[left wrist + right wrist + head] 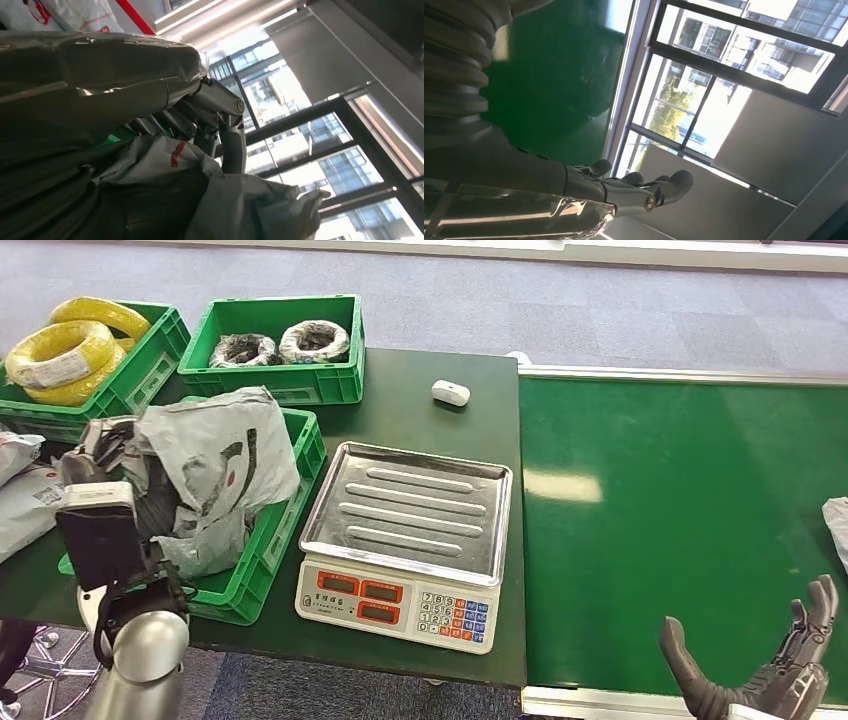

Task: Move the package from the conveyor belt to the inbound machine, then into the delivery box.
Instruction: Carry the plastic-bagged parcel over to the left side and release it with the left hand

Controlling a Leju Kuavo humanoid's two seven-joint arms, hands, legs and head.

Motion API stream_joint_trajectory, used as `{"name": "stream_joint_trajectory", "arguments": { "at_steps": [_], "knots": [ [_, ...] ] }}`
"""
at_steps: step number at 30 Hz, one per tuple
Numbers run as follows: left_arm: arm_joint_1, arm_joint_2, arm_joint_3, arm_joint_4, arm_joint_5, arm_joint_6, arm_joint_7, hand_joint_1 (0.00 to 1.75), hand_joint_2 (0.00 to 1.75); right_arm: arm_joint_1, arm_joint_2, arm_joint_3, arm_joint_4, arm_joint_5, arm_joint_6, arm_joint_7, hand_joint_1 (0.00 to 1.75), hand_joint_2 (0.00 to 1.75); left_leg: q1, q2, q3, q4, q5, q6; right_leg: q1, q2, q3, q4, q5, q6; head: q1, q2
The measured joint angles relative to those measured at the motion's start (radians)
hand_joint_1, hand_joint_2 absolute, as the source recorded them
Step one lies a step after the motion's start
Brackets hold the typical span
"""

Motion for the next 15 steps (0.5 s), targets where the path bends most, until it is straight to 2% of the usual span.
{"name": "stream_joint_trajectory", "arguments": {
  "at_steps": [5, 8, 10, 13, 14, 15],
  "knots": [
    [0.024, 0.024, 0.116, 0.001, 0.021, 0.008, 0.004, 1.73, 1.75, 0.000, 0.004, -0.007, -0.002, 0.018, 0.011, 0.015, 0.00, 1.75, 0.000, 0.000, 0.000, 0.000, 0.000, 0.000, 0.000, 0.000, 0.000, 0.000, 0.000, 0.000, 0.000, 0.000],
    [0.035, 0.033, 0.176, 0.019, 0.049, -0.007, 0.016, 1.50, 1.75, 0.004, 0.010, -0.013, -0.009, 0.033, 0.022, 0.027, 0.00, 1.75, 0.000, 0.000, 0.000, 0.000, 0.000, 0.000, 0.000, 0.001, -0.001, 0.000, 0.000, 0.000, 0.000, 0.000],
    [0.039, 0.037, 0.214, 0.038, 0.052, -0.009, 0.015, 1.19, 1.75, 0.008, 0.014, -0.017, -0.015, 0.041, 0.030, 0.033, 0.00, 1.75, 0.000, 0.000, 0.000, 0.000, 0.000, 0.000, 0.000, 0.001, -0.001, 0.000, 0.000, 0.000, 0.000, 0.000],
    [0.043, 0.038, 0.262, 0.070, 0.023, -0.002, 0.024, 0.18, 1.75, 0.013, 0.021, -0.022, -0.024, 0.051, 0.043, 0.038, 0.00, 1.75, 0.000, 0.000, 0.000, 0.000, 0.000, 0.000, 0.000, 0.001, -0.001, 0.000, 0.000, 0.000, 0.000, 0.000],
    [0.044, 0.038, 0.277, 0.083, 0.007, 0.001, 0.033, 0.00, 1.75, 0.013, 0.024, -0.023, -0.026, 0.055, 0.046, 0.040, 0.00, 1.75, 0.000, 0.000, 0.000, 0.000, 0.000, 0.000, 0.000, 0.001, -0.001, 0.000, 0.000, 0.000, 0.000, 0.000],
    [0.044, 0.040, 0.292, 0.096, -0.007, 0.001, 0.044, 0.00, 1.75, 0.014, 0.027, -0.023, -0.027, 0.058, 0.049, 0.043, 0.00, 1.75, 0.000, 0.000, 0.000, 0.000, 0.000, 0.000, 0.000, 0.001, -0.001, 0.000, 0.000, 0.000, 0.000, 0.000]
  ]
}}
